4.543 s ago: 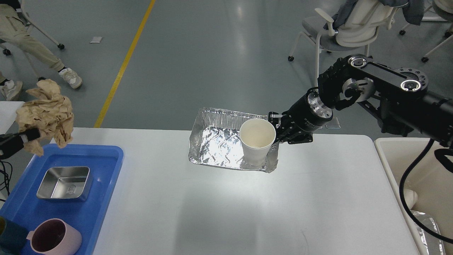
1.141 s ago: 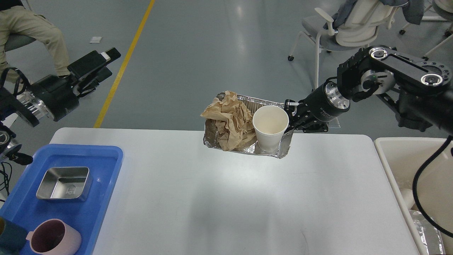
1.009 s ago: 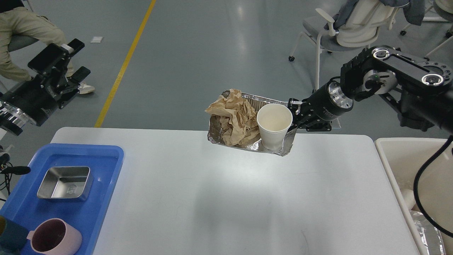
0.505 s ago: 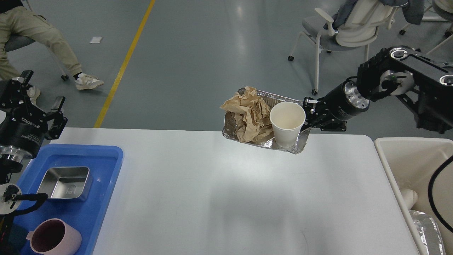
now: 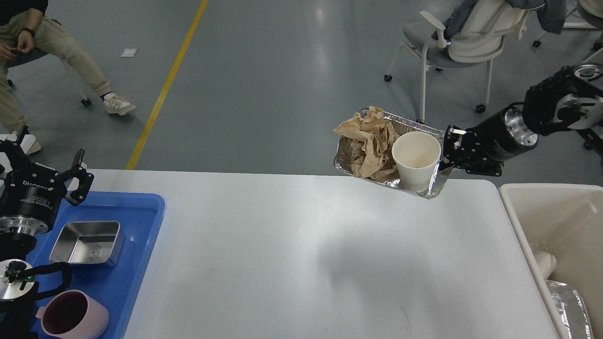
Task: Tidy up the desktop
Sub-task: 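Carry the foil tray with cup and paper toward the white bin with the right gripper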
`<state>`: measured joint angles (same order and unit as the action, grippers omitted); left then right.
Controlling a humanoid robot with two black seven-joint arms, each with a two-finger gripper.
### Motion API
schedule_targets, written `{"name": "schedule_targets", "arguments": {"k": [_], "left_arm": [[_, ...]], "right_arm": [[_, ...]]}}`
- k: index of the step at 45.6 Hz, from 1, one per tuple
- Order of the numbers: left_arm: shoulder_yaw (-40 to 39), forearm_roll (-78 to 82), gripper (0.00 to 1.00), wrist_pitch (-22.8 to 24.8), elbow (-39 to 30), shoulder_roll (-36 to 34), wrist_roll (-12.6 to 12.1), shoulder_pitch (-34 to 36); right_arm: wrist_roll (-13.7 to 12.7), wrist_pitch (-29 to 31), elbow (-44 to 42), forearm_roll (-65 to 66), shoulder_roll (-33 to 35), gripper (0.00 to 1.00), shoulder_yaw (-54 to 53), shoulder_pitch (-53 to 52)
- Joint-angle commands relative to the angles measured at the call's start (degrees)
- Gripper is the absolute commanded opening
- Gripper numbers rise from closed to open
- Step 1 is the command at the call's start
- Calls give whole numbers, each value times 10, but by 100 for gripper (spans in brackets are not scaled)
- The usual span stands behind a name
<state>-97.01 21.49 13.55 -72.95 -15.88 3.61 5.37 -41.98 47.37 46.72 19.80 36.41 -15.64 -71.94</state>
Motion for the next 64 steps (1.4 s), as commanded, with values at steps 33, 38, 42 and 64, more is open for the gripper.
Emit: {"name": "schedule_targets", "arguments": {"k": [33, 38, 42, 64], "left_arm": [[1, 0, 97, 8, 0, -6, -2, -21], [2, 0, 97, 10, 0, -6, -2, -22], [2, 0, 97, 10, -1, -4, -2, -23], [3, 0, 97, 24, 0, -5, -1, -42]], "right_arm": [[1, -3, -33, -51, 160, 0, -28, 83], [2, -3, -44, -74, 183, 0, -28, 98], [2, -3, -59, -97, 201, 0, -28, 113], [8, -2, -206, -151, 208, 0, -30, 171]]}}
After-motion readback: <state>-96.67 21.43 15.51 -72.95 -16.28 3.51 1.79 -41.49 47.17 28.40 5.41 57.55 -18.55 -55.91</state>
